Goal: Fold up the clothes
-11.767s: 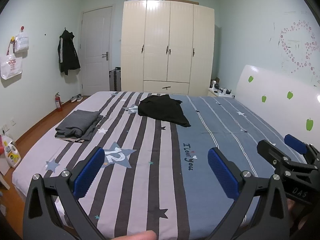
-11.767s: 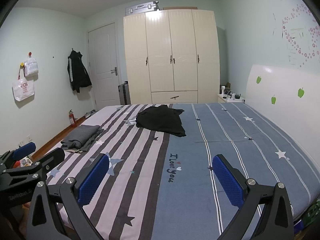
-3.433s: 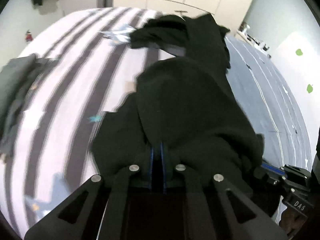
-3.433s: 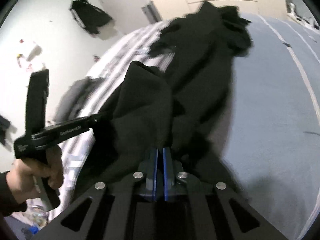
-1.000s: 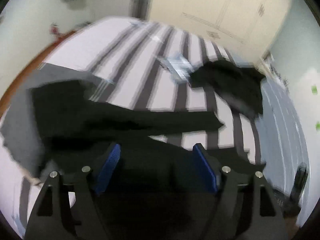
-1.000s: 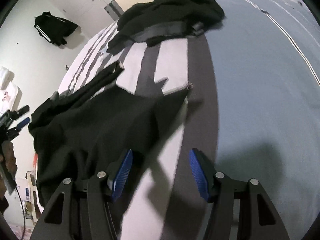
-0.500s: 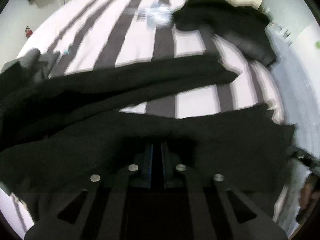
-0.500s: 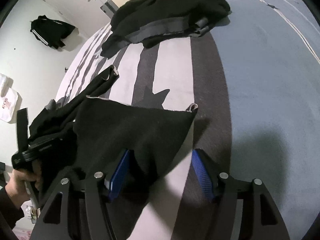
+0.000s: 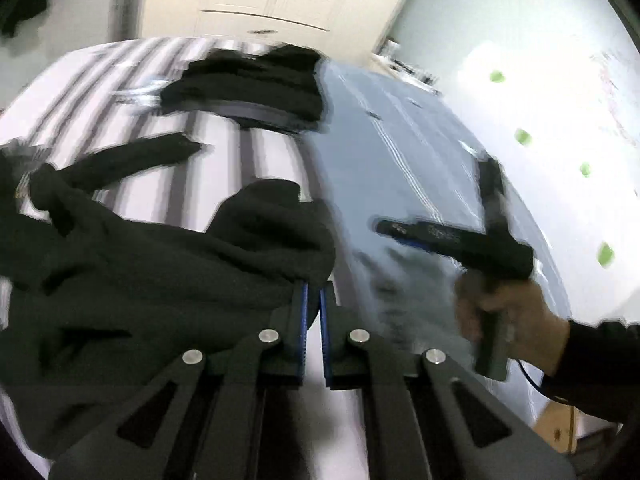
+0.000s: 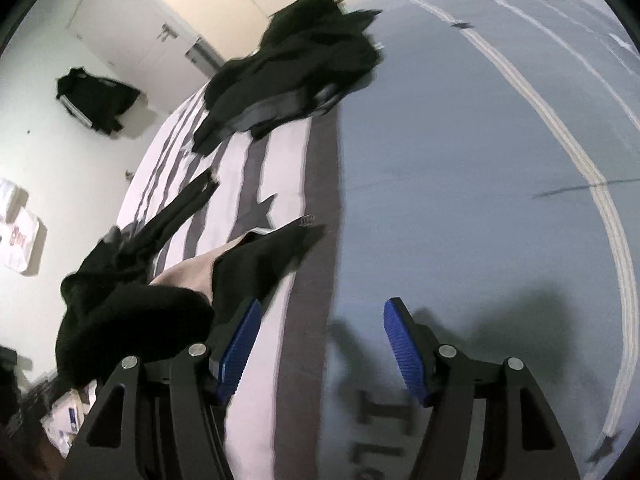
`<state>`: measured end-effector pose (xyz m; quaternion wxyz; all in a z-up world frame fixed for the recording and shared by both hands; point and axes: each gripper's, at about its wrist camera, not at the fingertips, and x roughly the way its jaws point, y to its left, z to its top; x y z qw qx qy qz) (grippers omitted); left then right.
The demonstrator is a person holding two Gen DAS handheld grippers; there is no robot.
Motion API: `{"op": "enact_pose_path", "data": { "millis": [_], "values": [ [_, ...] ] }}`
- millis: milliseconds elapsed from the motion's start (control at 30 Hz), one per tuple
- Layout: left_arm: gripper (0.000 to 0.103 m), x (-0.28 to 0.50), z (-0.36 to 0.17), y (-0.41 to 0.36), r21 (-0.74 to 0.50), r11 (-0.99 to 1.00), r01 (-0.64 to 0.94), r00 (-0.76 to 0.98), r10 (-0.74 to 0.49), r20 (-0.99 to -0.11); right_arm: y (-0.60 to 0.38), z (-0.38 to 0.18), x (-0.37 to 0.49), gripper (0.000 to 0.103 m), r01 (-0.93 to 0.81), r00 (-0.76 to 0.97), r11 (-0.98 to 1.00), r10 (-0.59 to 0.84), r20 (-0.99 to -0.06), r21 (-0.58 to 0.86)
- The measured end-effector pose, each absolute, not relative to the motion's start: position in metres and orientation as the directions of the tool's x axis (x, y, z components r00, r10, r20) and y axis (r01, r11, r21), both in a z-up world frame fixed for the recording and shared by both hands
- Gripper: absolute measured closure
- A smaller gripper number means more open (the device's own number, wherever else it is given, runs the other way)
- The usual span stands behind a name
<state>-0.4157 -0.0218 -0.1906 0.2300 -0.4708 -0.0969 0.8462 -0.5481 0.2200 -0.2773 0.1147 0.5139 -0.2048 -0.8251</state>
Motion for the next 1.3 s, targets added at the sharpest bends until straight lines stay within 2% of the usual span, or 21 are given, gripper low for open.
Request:
{"op": "enact_pose_path", "data": {
  "millis": [100, 233, 300, 333, 367, 433, 600, 667, 700, 867, 1067, 1100, 1133, 1167, 1300],
  "values": [
    [0.099, -0.405, -0.206, 0.04, -0.421, -0.843, -0.335, -0.396, 0.531, -0.749, 0.246, -0.265, -0.541, 0.042, -0.04, -0.464, -0.904, -0.361, -0.809, 0.426],
    [0.098, -0.4, -0.207, 0.083, -0.433, -0.804, -0.407, -0.351, 0.575, -0.739, 0.29, -0.247, -0.53, 0.042, -0.094, -0.498, -0.912, -0.304, -0.812, 0.399],
    [0.093, -0.402, -0.198, 0.073, -0.437, -0.808, -0.394, -0.362, 0.574, -0.734, 0.306, -0.242, -0.524, 0.042, -0.111, -0.503, -0.922, -0.271, -0.821, 0.372],
    [0.082, -0.405, -0.192, 0.062, -0.441, -0.814, -0.378, -0.379, 0.571, -0.729, 0.311, -0.241, -0.521, 0.042, -0.109, -0.503, -0.925, -0.264, -0.823, 0.364],
    [0.074, -0.41, -0.185, 0.046, -0.433, -0.83, -0.353, -0.408, 0.553, -0.727, 0.312, -0.239, -0.518, 0.042, -0.103, -0.506, -0.93, -0.256, -0.824, 0.353],
    [0.07, -0.423, -0.179, 0.012, -0.406, -0.865, -0.295, -0.457, 0.501, -0.735, 0.311, -0.238, -0.513, 0.042, -0.092, -0.509, -0.938, -0.245, -0.825, 0.335],
    [0.063, -0.459, -0.191, -0.075, -0.26, -0.96, -0.101, -0.555, 0.272, -0.786, 0.295, -0.244, -0.501, 0.042, -0.087, -0.505, -0.951, -0.214, -0.836, 0.296],
    [0.045, -0.476, -0.198, -0.104, -0.217, -0.976, -0.029, -0.579, 0.193, -0.792, 0.282, -0.246, -0.493, 0.042, -0.077, -0.501, -0.959, -0.198, -0.842, 0.272],
    [0.042, -0.487, -0.204, -0.117, -0.206, -0.978, 0.006, -0.58, 0.165, -0.798, 0.275, -0.246, -0.488, 0.042, -0.067, -0.499, -0.963, -0.194, -0.845, 0.261],
    [0.037, -0.548, -0.235, -0.17, -0.185, -0.976, 0.115, -0.55, 0.093, -0.83, 0.225, -0.248, -0.462, 0.042, -0.005, -0.478, -0.968, -0.217, -0.851, 0.25],
    [0.038, -0.603, -0.282, -0.17, -0.163, -0.984, 0.069, -0.423, 0.119, -0.898, 0.165, -0.256, -0.437, 0.042, 0.046, -0.45, -0.964, -0.256, -0.856, 0.263],
    [0.046, -0.604, -0.288, -0.169, -0.161, -0.985, 0.06, -0.408, 0.123, -0.905, 0.159, -0.258, -0.437, 0.042, 0.046, -0.445, -0.961, -0.264, -0.856, 0.272],
    [0.087, -0.603, -0.291, -0.167, -0.151, -0.987, 0.049, -0.398, 0.119, -0.909, 0.152, -0.26, -0.436, 0.042, 0.045, -0.441, -0.959, -0.271, -0.856, 0.281],
    [0.095, -0.602, -0.292, -0.166, -0.138, -0.99, 0.037, -0.39, 0.113, -0.914, 0.146, -0.261, -0.435, 0.042, 0.044, -0.436, -0.956, -0.279, -0.856, 0.289],
    [0.095, -0.573, -0.268, -0.147, -0.245, -0.965, -0.091, -0.445, 0.26, -0.857, 0.134, -0.248, -0.438, 0.042, 0.048, -0.467, -0.954, -0.283, -0.838, 0.295]
  ]
}}
